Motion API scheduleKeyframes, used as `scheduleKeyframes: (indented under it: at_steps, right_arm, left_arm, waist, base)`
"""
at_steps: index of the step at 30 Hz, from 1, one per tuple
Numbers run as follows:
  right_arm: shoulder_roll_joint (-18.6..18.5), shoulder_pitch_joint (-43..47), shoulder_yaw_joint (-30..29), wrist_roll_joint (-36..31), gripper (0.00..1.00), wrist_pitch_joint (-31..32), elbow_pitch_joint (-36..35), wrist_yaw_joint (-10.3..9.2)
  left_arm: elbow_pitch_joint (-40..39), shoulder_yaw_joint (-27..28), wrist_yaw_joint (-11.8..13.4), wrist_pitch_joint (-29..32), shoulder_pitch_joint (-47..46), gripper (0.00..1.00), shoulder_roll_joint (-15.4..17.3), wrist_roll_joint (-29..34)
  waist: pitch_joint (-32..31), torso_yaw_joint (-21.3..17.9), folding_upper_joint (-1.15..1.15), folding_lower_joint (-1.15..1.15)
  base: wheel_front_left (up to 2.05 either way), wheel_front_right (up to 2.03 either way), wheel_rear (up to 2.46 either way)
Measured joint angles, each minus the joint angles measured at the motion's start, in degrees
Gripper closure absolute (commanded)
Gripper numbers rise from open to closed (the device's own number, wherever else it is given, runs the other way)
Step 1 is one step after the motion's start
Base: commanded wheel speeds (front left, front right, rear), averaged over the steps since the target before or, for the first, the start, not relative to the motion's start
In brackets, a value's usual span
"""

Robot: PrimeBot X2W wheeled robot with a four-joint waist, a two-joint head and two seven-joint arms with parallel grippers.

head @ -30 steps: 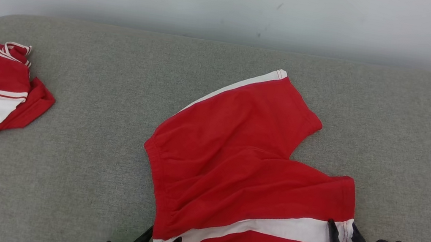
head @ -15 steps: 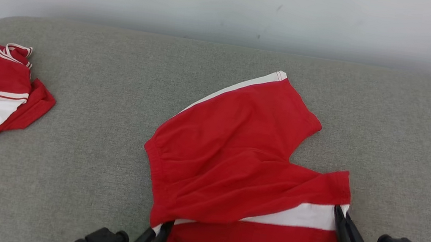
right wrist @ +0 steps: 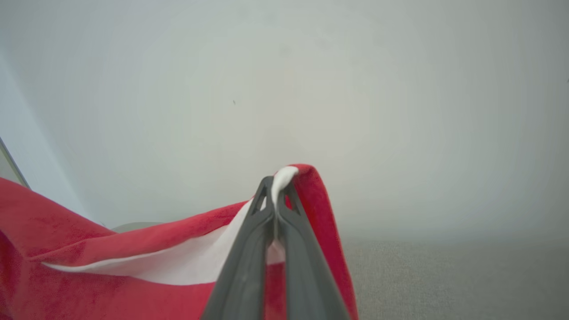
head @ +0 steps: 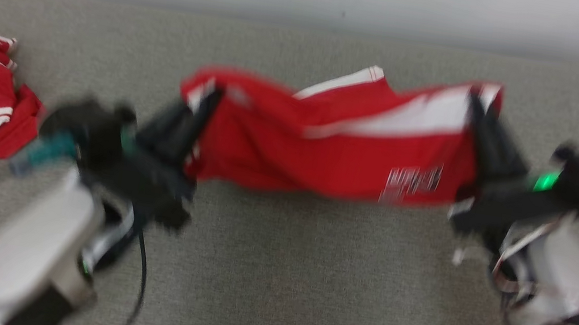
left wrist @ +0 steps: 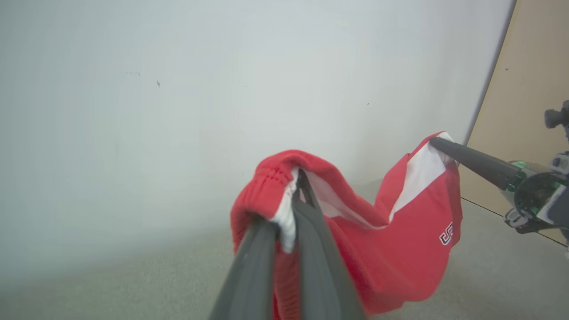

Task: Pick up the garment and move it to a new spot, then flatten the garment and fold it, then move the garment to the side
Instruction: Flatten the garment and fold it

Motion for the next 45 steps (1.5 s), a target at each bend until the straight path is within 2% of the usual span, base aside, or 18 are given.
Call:
scheduleKeyframes:
  at_steps: [6, 11, 15, 19, 23, 31, 38, 45]
  right_arm:
    - [-2.2, -21.2, 0.0, 3.0, 1.0, 4.5, 3.0, 0.0]
    - [-2.0, -40.7, 1.1, 3.7, 1.0, 9.5, 7.6, 0.0]
    - [-1.0, -54.9, 0.8, 3.8, 1.0, 11.4, 12.2, 0.0]
    - [0.6, -64.3, -0.6, 3.9, 1.0, 11.6, 18.5, 0.0]
    - [1.6, -70.7, -0.9, 2.4, 1.0, 10.3, 25.7, 0.0]
    - [3.4, -78.6, -0.9, 0.3, 1.0, 7.0, 35.7, 0.0]
    - [4.7, -80.1, 1.7, 0.9, 1.0, 4.8, 38.6, 0.0]
    - [4.9, -80.1, 4.0, 2.4, 1.0, 3.8, 40.0, 0.0]
  left_arm:
    - [0.5, -2.3, 0.0, 5.7, -23.3, 1.0, 3.7, -8.5]
    - [5.5, -2.2, 0.0, 9.6, -41.5, 1.0, 5.4, -14.6]
    - [10.4, -2.9, 0.0, 10.3, -53.4, 1.0, 5.3, -17.3]
    - [15.0, -5.1, 0.0, 10.5, -61.9, 1.0, 4.8, -18.7]
    - [18.0, -10.0, 0.0, 12.2, -67.9, 1.0, 5.2, -19.5]
    - [24.1, -15.2, 0.0, 10.6, -75.6, 1.0, 5.6, -22.1]
    - [25.0, -20.7, 0.0, 8.0, -77.0, 1.0, 6.7, -25.4]
    - [25.0, -23.2, 0.0, 5.1, -76.9, 1.0, 8.3, -29.3]
  waist:
    - [6.1, -0.3, 0.01, 0.01]
    - [12.3, -0.8, 0.0, 0.01]
    - [17.5, -1.4, 0.01, 0.02]
    - [22.2, -2.1, 0.01, 0.02]
    - [26.1, -3.2, 0.02, 0.03]
    - [30.8, -6.4, 0.01, 0.01]
    - [33.6, -7.8, 0.0, 0.01]
    - [34.9, -7.9, 0.0, 0.0]
  base:
    - [0.0, 0.0, 0.0]
    - [0.0, 0.0, 0.0]
    - [0.0, 0.0, 0.0]
    - [0.0, 0.0, 0.0]
    - [0.0, 0.0, 0.0]
    - [0.0, 0.0, 0.0]
    - [0.0, 0.0, 0.0]
    - [0.0, 0.0, 0.0]
